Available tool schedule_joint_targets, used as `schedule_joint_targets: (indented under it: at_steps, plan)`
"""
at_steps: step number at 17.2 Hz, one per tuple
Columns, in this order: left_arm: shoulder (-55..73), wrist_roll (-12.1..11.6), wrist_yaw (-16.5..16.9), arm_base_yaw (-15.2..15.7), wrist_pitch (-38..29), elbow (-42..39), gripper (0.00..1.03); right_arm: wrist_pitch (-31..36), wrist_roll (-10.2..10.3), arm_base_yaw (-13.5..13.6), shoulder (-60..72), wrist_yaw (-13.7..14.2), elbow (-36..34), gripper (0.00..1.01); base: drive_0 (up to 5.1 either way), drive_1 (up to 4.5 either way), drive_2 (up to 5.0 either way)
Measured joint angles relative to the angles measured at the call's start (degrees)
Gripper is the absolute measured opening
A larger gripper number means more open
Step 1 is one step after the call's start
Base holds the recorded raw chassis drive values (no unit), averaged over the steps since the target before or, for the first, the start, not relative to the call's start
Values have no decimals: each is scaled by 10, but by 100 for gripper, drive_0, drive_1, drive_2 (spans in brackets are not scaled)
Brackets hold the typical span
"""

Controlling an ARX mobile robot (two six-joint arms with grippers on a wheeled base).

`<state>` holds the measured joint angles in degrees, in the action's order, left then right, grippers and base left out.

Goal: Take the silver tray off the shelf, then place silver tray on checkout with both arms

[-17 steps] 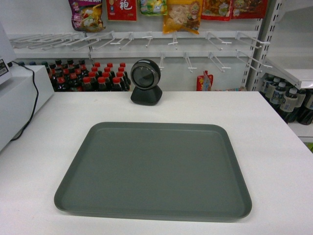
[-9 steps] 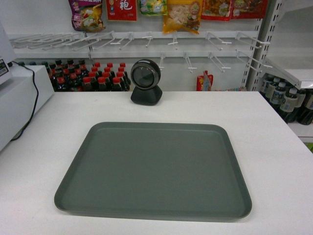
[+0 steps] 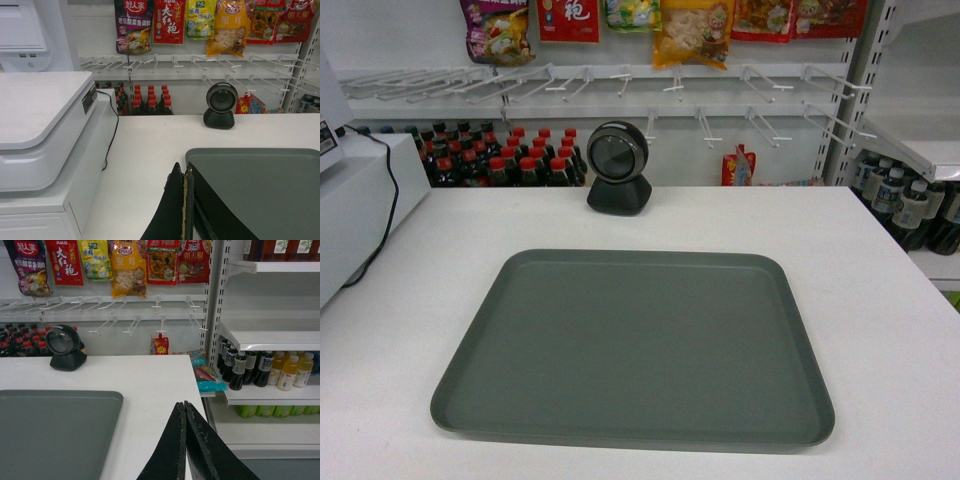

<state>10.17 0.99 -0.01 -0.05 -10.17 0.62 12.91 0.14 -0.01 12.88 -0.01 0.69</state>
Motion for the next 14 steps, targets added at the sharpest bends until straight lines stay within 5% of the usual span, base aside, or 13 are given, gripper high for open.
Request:
schedule_joint_targets:
  at_steps: [2,7,8,14]
  plan:
    - [-68,0,2,0,99,0,1,-17,0,0,-18,0,0,2,0,0,0]
    - [-96,0,1,0,104,0,1,-127,0,0,-126,-1,1,2,0,0,0]
    - [-96,0,0,0,104,0,6,-134,0,0,-126,0,0,12,0,0,0]
    - [-96,0,0,0,104,0,73,-131,0,0,-127,0,0,80,0,0,0]
